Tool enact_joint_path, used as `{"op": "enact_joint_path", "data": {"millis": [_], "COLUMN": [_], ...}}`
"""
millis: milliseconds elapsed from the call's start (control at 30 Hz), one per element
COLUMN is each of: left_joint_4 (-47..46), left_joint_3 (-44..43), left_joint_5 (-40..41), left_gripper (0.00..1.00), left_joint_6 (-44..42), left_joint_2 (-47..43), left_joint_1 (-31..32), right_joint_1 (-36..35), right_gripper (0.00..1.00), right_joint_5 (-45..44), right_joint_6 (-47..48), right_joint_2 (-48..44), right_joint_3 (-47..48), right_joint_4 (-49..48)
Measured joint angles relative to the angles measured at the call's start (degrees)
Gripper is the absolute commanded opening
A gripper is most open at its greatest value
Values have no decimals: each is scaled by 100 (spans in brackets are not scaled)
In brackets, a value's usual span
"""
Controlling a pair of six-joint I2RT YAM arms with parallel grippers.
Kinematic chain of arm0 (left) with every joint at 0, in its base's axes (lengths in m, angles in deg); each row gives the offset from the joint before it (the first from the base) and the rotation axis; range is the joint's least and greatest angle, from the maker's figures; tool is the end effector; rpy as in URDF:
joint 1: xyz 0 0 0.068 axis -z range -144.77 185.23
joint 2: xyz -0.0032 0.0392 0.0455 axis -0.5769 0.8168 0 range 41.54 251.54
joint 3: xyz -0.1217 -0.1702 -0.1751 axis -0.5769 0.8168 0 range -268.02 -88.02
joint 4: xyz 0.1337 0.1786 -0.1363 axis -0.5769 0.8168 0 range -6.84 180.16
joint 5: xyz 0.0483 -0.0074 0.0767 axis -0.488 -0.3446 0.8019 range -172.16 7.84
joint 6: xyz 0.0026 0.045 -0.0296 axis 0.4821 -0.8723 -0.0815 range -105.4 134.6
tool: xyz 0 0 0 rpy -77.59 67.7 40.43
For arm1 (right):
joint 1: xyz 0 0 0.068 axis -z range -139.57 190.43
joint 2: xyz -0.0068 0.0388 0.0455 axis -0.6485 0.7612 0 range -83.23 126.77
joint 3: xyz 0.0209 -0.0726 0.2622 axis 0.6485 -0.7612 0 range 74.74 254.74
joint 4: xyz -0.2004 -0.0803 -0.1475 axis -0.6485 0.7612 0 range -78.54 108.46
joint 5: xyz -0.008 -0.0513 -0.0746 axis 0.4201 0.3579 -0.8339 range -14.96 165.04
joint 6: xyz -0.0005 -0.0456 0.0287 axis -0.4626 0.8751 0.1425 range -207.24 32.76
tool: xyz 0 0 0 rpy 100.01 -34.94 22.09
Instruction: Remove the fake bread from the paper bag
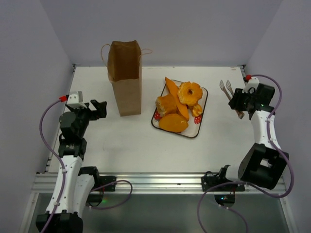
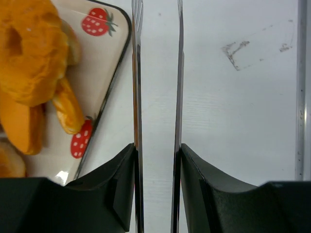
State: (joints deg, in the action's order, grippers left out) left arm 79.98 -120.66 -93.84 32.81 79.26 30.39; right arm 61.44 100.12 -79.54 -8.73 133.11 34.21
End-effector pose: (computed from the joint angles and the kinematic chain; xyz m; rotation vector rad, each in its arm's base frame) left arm 0.1693 0.0070 0.3095 -0.1651 1.6054 -0.3442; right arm 0.2707 -0.0877 0.2908 0.0221 2.1830 0.2104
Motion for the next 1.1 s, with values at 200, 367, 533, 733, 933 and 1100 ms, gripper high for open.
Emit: {"op": "enact_joint_path", "data": {"millis": [200, 367, 533, 733, 933, 1100], "left_joint_4": [289, 293, 293, 293, 293, 295], "left_joint_3": [289, 289, 289, 289, 289, 289], "left_joint_5": [168, 181, 181, 181, 177, 173], "left_gripper": [96, 97, 97, 97, 97, 97], "left_joint_6": [-229, -302, -306, -306, -308, -326], "left_joint_2": [31, 33, -35, -111, -149, -192], "left_joint_1": [109, 114, 118, 118, 146, 181], "right_joint_1": [-39, -131, -151, -153, -151, -151], "right_gripper": [43, 45, 61, 70, 99, 99], "right_joint_5": [-791, -1093, -1268, -1362, -1373, -1403], "right_joint_6": [409, 640, 802, 911, 968, 970], "right_joint_2": [809, 1528, 1954, 2015, 2004, 1696], "right_joint_3": [-205, -361, -361, -308, -205, -195], "right_joint_4": [-468, -546, -520, -319, -177, 31]}}
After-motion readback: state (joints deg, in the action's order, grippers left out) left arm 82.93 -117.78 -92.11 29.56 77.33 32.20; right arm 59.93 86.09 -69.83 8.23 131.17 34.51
